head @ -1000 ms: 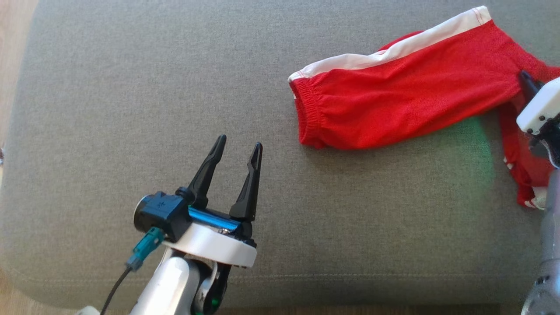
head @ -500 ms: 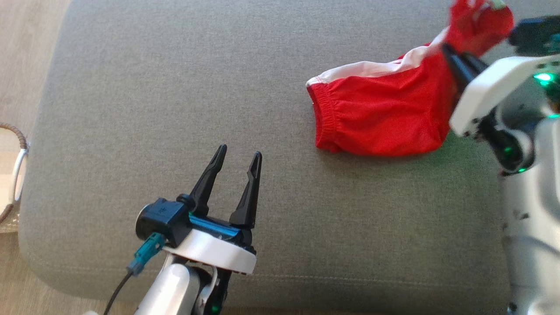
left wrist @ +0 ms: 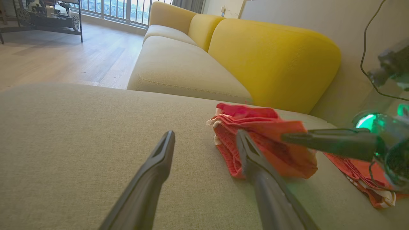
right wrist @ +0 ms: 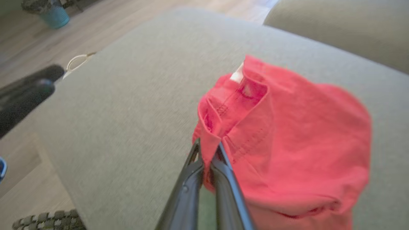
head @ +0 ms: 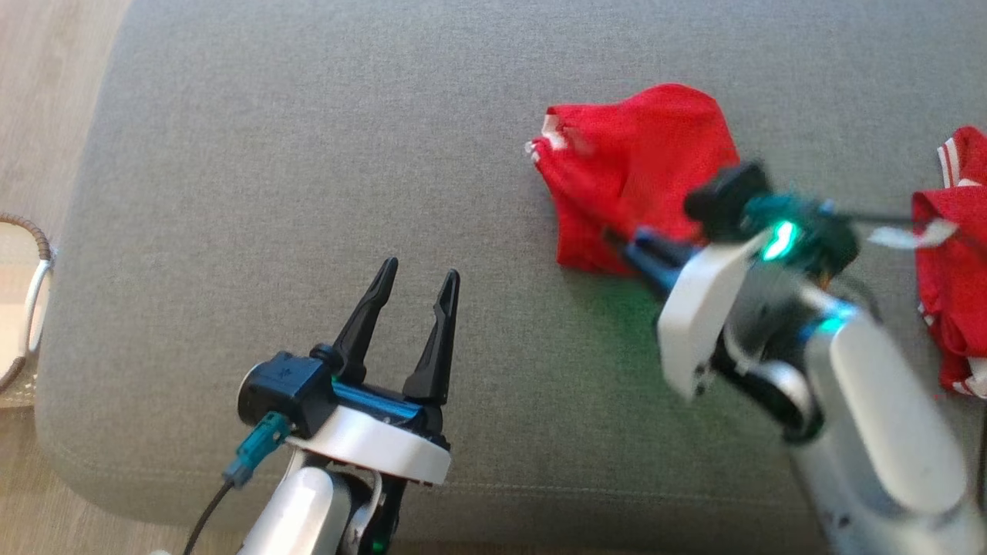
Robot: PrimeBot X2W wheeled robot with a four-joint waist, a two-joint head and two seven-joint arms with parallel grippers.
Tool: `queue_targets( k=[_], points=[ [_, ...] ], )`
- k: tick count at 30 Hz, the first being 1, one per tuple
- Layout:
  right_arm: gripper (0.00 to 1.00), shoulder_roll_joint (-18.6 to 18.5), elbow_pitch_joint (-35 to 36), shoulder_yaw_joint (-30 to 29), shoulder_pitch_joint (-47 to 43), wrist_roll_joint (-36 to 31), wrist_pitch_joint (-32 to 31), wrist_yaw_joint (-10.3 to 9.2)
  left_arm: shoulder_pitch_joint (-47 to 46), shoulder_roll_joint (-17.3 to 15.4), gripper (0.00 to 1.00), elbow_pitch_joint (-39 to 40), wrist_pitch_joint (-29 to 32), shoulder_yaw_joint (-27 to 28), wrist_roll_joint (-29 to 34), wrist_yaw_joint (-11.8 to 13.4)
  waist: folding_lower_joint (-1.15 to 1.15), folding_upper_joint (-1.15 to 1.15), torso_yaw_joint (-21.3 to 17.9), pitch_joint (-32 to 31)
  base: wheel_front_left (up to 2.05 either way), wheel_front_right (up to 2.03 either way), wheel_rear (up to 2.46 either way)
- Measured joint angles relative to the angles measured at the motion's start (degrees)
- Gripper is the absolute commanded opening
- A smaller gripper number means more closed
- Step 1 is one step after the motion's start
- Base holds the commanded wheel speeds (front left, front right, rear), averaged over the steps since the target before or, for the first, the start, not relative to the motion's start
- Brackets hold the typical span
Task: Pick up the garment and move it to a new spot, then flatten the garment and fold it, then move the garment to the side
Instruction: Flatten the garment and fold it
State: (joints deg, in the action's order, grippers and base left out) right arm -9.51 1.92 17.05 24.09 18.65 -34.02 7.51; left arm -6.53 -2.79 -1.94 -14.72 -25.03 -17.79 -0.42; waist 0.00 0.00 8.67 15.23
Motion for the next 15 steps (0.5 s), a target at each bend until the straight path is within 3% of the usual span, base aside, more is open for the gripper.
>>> queue_targets(
  k=[1,2,8,15],
  points=[
    [0.87,0.02,0.23,0.81,-1.25,0.01,-0.29,0.0,0.0,0.0,1.0,0.02,0.0,-0.01,0.0,0.0,0.0,0.0,-0.06,0.11,0.0,0.0,0.0],
    [1.0,0.03,0.51,1.51,-2.31,0.01,-0.37,0.0,0.0,0.0,1.0,0.03,0.0,-0.01,0.0,0.0,0.0,0.0,-0.11,0.21,0.0,0.0,0.0],
    [1.0,2.22,5.09,0.98,-5.65,2.93,-0.87,0.0,-0.01,0.0,1.0,0.07,0.0,-0.05,0.0,0.0,0.0,0.0,-0.11,0.3,0.0,0.0,0.0],
    [1.0,4.79,6.25,-11.87,-7.19,4.85,0.73,0.0,0.09,0.01,1.0,1.71,0.0,0.34,0.04,1.11,0.0,0.0,-0.37,-0.8,0.0,0.0,0.0]
  ],
)
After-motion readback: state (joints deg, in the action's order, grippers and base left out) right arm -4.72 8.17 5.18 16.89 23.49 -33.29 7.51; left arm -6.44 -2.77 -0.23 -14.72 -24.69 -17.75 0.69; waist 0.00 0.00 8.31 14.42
